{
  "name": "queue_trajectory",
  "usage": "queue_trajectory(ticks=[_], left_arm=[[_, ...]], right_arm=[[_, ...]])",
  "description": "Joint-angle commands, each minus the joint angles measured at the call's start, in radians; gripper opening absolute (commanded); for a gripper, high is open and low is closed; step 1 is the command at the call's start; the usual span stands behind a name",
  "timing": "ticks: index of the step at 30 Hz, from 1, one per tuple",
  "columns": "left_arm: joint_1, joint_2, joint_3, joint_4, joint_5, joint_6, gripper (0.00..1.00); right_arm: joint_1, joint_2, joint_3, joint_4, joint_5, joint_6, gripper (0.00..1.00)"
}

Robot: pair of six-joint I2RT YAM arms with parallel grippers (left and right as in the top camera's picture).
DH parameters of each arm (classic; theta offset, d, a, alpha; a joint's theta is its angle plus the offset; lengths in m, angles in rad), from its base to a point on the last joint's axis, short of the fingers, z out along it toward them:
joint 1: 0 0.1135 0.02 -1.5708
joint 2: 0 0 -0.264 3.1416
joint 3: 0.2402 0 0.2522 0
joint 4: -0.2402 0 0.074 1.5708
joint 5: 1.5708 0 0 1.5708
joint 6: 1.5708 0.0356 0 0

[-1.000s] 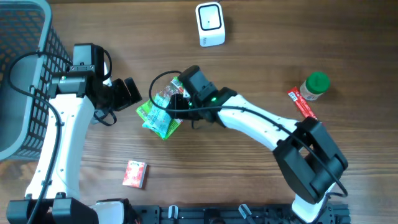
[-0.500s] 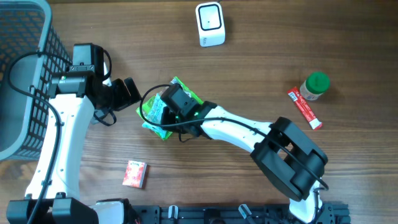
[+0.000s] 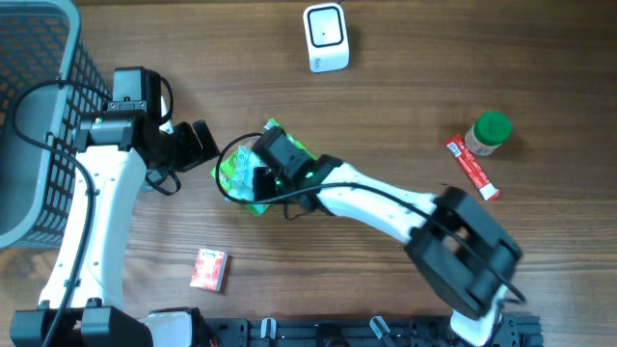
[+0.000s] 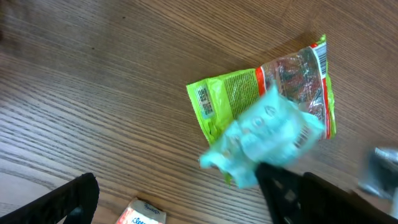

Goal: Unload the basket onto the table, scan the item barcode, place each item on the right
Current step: 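Grasp the mint-green packet and pull it off the green bag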

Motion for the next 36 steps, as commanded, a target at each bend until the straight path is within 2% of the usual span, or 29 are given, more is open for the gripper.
queue_trajectory(ticks=[1,3,7,12,17,20,21,22,23,24,27,29,31,34,35,36], left_arm=[[0.003,0.001,-0.001,0.000,0.008,0.012,1.00],[0.003,0.001,-0.001,0.000,0.008,0.012,1.00],[0.003,0.001,-0.001,0.000,0.008,0.012,1.00],[0.003,0.001,-0.001,0.000,0.008,0.012,1.00],[0.003,0.001,-0.001,0.000,0.008,0.012,1.00],[0.003,0.001,-0.001,0.000,0.008,0.012,1.00],[0.003,0.001,-0.001,0.000,0.008,0.012,1.00],[0.003,0.001,-0.001,0.000,0.008,0.012,1.00],[0.003,0.001,-0.001,0.000,0.008,0.012,1.00],[0.003,0.001,-0.001,0.000,0.008,0.012,1.00],[0.003,0.001,-0.001,0.000,0.008,0.012,1.00],[0.003,0.001,-0.001,0.000,0.008,0.012,1.00],[0.003,0.001,-0.001,0.000,0.008,0.012,1.00],[0.003,0.001,-0.001,0.000,0.008,0.012,1.00],[0.003,0.001,-0.001,0.000,0.008,0.012,1.00],[0.003,0.001,-0.001,0.000,0.008,0.012,1.00]], right_arm=[[-0.028,-0.140,-0.001,-0.092,0.018,-0.389,0.04],[-0.038,-0.173,-0.001,-0.208,0.026,-0.554,0.04],[-0.058,-0.196,-0.001,-0.438,0.145,-0.742,0.04],[-0.086,-0.193,-0.001,-0.675,0.196,-1.040,0.04],[-0.111,-0.193,-0.001,-0.682,0.356,-1.113,0.04],[-0.132,-0.193,-0.001,-0.644,0.385,-1.186,0.04],[-0.141,-0.193,-0.001,-0.632,0.385,-1.202,0.09],[-0.152,-0.193,-0.001,-0.621,0.385,-1.211,0.19],[-0.163,-0.193,-0.001,-0.615,0.385,-1.211,0.40],[-0.170,-0.193,-0.001,-0.612,0.385,-1.211,0.45],[-0.195,-0.193,-0.001,-0.602,0.385,-1.212,0.50],[-0.216,-0.193,-0.001,-0.575,0.385,-1.207,0.50],[-0.231,-0.193,-0.001,-0.514,0.356,-1.096,0.48],[-0.237,-0.193,-0.001,-0.409,0.182,-0.834,0.49],[-0.238,-0.193,-0.001,-0.396,0.135,-0.777,0.47],[-0.237,-0.193,-0.001,-0.392,0.113,-0.743,0.42]])
